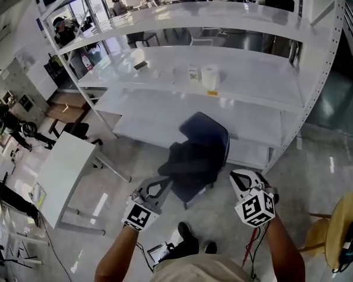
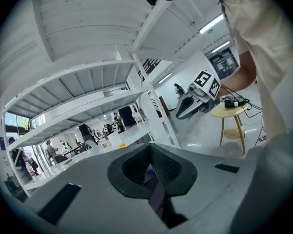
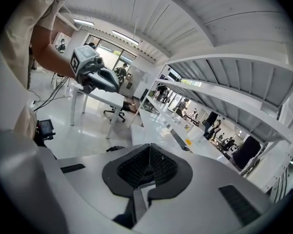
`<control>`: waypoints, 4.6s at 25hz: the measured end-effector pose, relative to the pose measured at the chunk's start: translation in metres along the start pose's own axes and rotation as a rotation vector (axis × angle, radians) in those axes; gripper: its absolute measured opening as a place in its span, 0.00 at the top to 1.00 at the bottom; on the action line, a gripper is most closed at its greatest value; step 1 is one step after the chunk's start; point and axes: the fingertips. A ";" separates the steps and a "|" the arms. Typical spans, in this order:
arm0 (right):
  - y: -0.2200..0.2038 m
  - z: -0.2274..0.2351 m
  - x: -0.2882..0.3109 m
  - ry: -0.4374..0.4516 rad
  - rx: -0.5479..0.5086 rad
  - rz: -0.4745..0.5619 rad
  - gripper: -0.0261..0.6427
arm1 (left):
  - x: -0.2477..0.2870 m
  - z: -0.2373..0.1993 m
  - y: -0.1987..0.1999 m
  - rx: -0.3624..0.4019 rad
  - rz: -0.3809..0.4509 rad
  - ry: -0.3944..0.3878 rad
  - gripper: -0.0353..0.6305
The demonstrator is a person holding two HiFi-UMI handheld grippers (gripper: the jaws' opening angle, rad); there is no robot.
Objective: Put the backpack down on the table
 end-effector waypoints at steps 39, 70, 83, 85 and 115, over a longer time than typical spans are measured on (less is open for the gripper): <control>-0.090 0.090 0.259 0.000 0.283 -0.252 0.92 | 0.209 -0.116 -0.203 -0.202 -0.087 -0.199 0.93; -0.307 0.042 0.369 0.029 0.680 -0.587 0.72 | 0.417 0.007 -0.425 0.130 -0.356 -0.426 0.67; -0.333 0.042 0.391 -0.054 0.594 -0.625 0.80 | 0.447 0.009 -0.441 -0.023 -0.353 -0.338 0.68; -0.336 0.041 0.392 -0.078 0.527 -0.644 0.82 | 0.452 0.005 -0.446 -0.119 -0.367 -0.295 0.68; -0.196 0.036 0.424 -0.049 0.771 -0.244 0.91 | 0.305 -0.161 -0.356 -0.612 -0.118 0.219 0.87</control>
Point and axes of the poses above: the fingertips, and each gripper's own axes: x forward along the fingers, z to its right, y out of its top, and after that the axes turned 7 degrees about x, right-handed
